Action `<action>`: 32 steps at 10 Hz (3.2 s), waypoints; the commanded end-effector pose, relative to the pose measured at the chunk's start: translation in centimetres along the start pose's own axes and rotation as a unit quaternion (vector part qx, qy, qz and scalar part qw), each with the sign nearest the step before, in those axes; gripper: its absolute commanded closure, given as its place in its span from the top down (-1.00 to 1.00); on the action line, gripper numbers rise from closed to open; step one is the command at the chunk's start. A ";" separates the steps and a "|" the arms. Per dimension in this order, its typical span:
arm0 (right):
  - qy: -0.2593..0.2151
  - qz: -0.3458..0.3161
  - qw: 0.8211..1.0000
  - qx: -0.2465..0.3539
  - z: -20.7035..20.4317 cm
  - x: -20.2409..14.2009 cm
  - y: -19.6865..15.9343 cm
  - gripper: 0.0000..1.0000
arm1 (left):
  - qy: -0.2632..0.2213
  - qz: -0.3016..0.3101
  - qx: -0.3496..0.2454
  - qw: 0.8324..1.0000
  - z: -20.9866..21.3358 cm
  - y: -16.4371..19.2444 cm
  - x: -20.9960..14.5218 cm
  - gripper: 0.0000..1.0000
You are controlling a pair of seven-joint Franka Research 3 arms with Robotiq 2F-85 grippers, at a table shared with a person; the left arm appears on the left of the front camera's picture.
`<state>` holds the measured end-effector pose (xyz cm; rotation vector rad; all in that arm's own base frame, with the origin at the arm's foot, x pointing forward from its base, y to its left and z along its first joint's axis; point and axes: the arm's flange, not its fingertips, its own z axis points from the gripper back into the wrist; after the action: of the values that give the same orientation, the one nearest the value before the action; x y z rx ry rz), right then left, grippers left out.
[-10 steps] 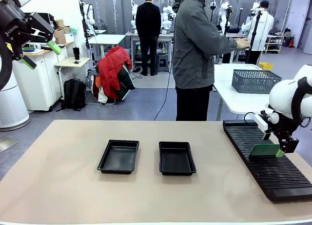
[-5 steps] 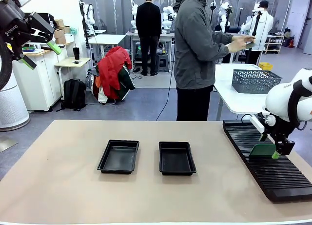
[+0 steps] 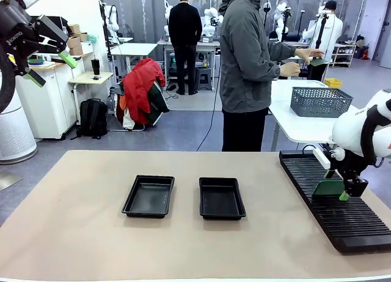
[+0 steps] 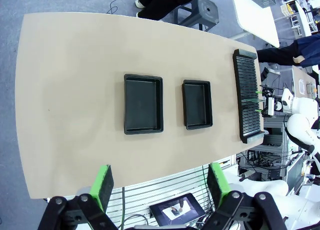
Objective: Inspect and transfer BCBs to ESD trays.
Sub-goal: Pick up the Blank PCB from the PCB Rack and place it in the left ESD tray.
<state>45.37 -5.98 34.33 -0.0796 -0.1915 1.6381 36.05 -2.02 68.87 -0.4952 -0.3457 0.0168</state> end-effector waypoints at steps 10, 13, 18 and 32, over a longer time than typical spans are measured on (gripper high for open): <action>0.014 -0.004 1.000 0.000 0.3 0.5 0.1 0.89 | 0.000 0.001 0.000 1.000 -0.1 0.1 0.0 1.00; 0.009 -0.018 1.000 -0.001 0.6 0.4 -0.1 0.60 | 0.000 0.001 0.000 1.000 -0.1 0.1 0.0 1.00; 0.020 -0.022 1.000 0.005 0.9 0.3 -0.5 0.19 | 0.000 0.001 0.000 1.000 -0.1 0.1 0.0 1.00; 0.027 -0.009 0.999 0.024 1.2 0.5 -0.4 -1.00 | 0.000 0.001 0.000 1.000 -0.1 0.1 0.0 1.00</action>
<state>45.82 -5.59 35.54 -0.0830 -0.1413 1.6280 36.05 -2.02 68.87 -0.4952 -0.3457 0.0168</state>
